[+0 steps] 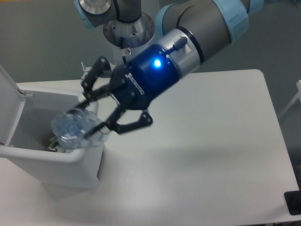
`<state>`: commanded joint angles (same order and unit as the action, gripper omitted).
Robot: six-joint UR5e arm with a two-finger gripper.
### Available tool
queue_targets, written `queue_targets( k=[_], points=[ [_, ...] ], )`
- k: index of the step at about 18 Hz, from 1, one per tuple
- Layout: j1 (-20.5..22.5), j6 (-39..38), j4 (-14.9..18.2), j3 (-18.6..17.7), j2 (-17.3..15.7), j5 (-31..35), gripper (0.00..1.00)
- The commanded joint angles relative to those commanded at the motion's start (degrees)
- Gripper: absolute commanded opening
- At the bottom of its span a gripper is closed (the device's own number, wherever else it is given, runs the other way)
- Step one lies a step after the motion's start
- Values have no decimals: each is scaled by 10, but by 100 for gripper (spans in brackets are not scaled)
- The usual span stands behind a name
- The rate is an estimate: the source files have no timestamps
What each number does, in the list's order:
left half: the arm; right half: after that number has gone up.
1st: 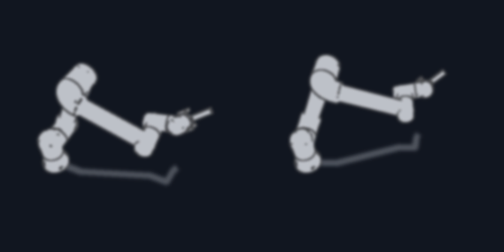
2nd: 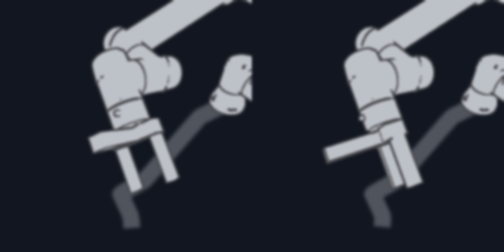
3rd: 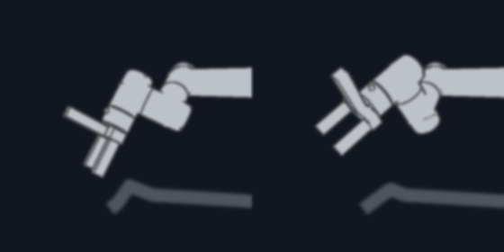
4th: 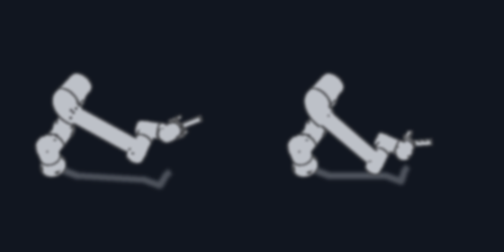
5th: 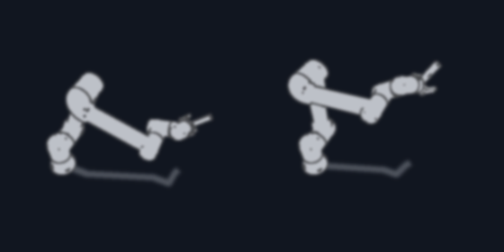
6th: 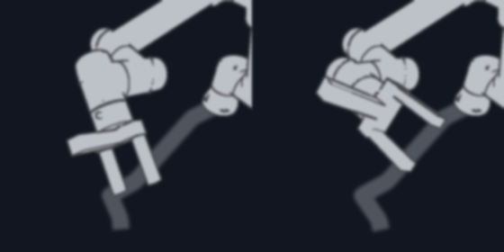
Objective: Place the trash in the trash can
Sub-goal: 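Carry the water bottle over the trash bin opening, then open the gripper to release the bottle into the bin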
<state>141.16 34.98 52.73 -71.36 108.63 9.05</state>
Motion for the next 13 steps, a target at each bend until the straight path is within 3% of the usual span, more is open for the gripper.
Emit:
queue_targets(
  k=[7,11,13],
  points=[
    [-45,4,-9,-76,-40,2,31],
    [-55,4,-36,-91,-39,9,41],
    [-56,14,-40,-100,-40,9,51]
  ],
)
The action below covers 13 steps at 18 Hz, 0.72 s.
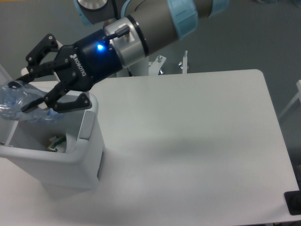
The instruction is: Place the trash in the trash can
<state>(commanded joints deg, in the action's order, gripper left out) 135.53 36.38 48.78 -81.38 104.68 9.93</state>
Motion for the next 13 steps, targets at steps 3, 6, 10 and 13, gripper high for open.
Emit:
queue_targets(
  k=[3,6,10,13],
  points=[
    [-1,21,0,-20,-9,1,98],
    [-1,26,-3,-26,-14,0,100],
    [31,24,-3,-29,-18,4,100],
    [62,26,-3,-27,-25,44,100]
  ],
)
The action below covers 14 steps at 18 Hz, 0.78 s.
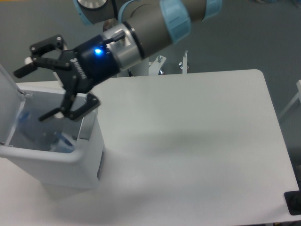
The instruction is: Place the trash in the trash can
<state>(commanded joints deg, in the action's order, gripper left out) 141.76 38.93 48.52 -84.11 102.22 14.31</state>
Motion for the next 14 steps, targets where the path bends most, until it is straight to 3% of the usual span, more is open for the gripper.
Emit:
queue_targets(
  k=[4,7,10,14],
  points=[
    [40,39,2,29,14,77,100],
    [46,56,0,51,29,215,100],
    [63,104,0,20,44,294,100],
    [108,182,1,-42,65,324,100]
  ],
)
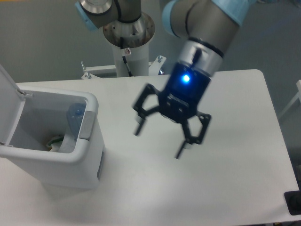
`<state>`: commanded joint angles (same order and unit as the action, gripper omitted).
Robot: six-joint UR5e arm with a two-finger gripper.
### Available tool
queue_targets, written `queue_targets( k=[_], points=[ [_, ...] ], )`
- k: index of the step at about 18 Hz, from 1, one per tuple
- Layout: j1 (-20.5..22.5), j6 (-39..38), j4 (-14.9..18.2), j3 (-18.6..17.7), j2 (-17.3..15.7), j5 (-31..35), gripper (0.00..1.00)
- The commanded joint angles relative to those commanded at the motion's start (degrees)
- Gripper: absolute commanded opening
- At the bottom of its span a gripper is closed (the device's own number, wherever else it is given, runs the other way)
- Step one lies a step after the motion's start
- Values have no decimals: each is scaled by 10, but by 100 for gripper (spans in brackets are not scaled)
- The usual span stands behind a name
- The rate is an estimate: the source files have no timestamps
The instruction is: Place the trash in the trash can
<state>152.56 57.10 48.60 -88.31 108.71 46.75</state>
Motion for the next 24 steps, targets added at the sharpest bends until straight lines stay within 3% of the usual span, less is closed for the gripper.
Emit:
queue_targets(
  k=[3,10,13,17,24],
  points=[
    [4,62,0,-23,29,48,100],
    [-6,113,0,-23,36,296,100],
    [-10,114,3,-30,38,314,100],
    [-25,156,8,-41,37,402,100],
    [-39,157,11,-50,48,454,100]
  ],
)
